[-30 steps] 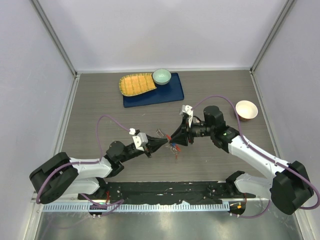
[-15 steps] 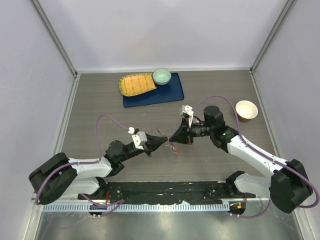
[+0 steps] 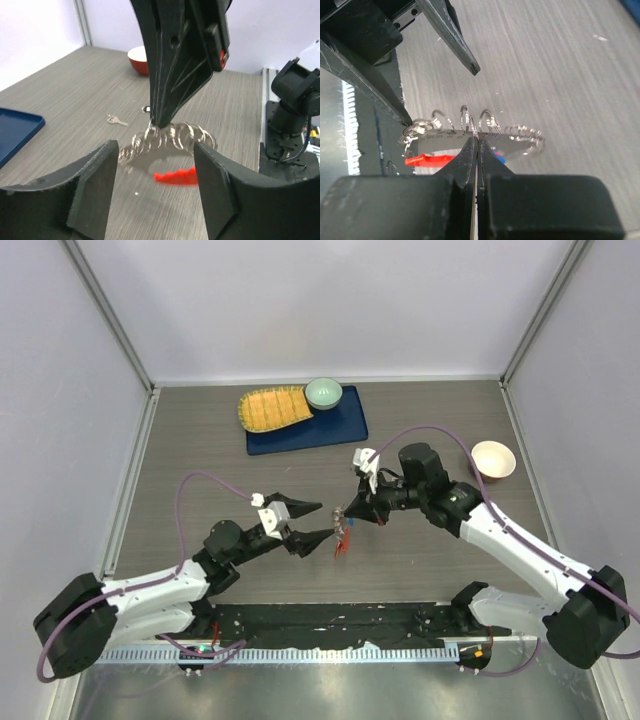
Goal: Put the keys on the keyring
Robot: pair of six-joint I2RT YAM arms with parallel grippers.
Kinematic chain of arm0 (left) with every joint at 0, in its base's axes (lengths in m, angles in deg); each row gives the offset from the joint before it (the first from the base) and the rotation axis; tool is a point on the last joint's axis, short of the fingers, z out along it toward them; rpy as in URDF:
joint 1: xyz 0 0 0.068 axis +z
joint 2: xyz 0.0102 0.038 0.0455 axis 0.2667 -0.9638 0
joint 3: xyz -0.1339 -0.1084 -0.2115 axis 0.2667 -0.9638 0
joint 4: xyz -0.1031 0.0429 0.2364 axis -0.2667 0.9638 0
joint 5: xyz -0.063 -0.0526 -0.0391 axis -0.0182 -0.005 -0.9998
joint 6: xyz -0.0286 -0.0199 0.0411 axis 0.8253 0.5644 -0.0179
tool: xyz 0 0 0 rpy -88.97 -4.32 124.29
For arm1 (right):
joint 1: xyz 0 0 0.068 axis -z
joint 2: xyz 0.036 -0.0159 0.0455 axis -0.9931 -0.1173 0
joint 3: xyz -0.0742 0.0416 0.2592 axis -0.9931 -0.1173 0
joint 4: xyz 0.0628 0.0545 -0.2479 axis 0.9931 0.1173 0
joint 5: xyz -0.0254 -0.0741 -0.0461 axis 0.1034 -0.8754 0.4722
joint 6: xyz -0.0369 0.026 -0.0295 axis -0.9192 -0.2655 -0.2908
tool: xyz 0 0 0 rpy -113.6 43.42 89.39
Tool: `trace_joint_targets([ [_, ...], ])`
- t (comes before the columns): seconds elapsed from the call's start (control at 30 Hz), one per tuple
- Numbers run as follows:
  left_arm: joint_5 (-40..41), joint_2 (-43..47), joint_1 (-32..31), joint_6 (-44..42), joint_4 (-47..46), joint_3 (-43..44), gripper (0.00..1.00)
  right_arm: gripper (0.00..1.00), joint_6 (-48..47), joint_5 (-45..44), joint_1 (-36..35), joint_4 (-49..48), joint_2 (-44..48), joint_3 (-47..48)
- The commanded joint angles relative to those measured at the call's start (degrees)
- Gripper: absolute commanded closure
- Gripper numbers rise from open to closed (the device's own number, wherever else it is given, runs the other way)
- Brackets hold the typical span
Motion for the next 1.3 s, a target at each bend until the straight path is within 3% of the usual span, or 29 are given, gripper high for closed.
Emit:
trace_joint_targets([
  [0.0, 4.96, 6.19, 0.01, -5.47, 18.22, 3.31, 0.32, 0.99, -11.70, -15.81, -5.91, 17.23, -0.65, 11.48],
  [0.13, 6.56, 5.77, 0.01, -5.47, 18.94, 3.48, 0.31, 0.99, -16.20, -32.73, -13.21, 25.34, -4.42, 17.39],
  [0.23, 6.64, 4.45, 0.01, -5.47, 16.40, 3.13, 0.30, 0.99, -18.31, -40.67, -17.09, 30.18, -7.94, 20.82],
  [0.33, 6.73, 3.83, 0.01, -5.47, 12.19, 1.38, 0.29, 0.99, -19.80, -42.97, -18.23, 30.11, -8.92, 20.39],
  [0.5, 7.79, 1.46, -0.08, -5.47, 6.38, -1.96, 0.30, 0.99, -20.95, -38.87, -18.76, 22.91, -8.92, 14.96],
  [0.63, 9.63, -2.84, -0.08, -2.06, -3.64, -6.61, 0.32, 0.99, -20.42, -36.40, -19.37, 17.72, -10.40, 11.08],
  [1.0, 10.86, -21.64, -0.08, 5.15, -30.69, -7.42, 0.44, 0.99, -20.34, -34.64, -21.13, 8.57, -11.47, 4.84],
  [1.27, 6.47, -25.96, -0.08, 5.25, -30.99, -2.41, 0.50, 0.99, -18.84, -32.80, -21.22, 5.50, -9.97, 2.46],
])
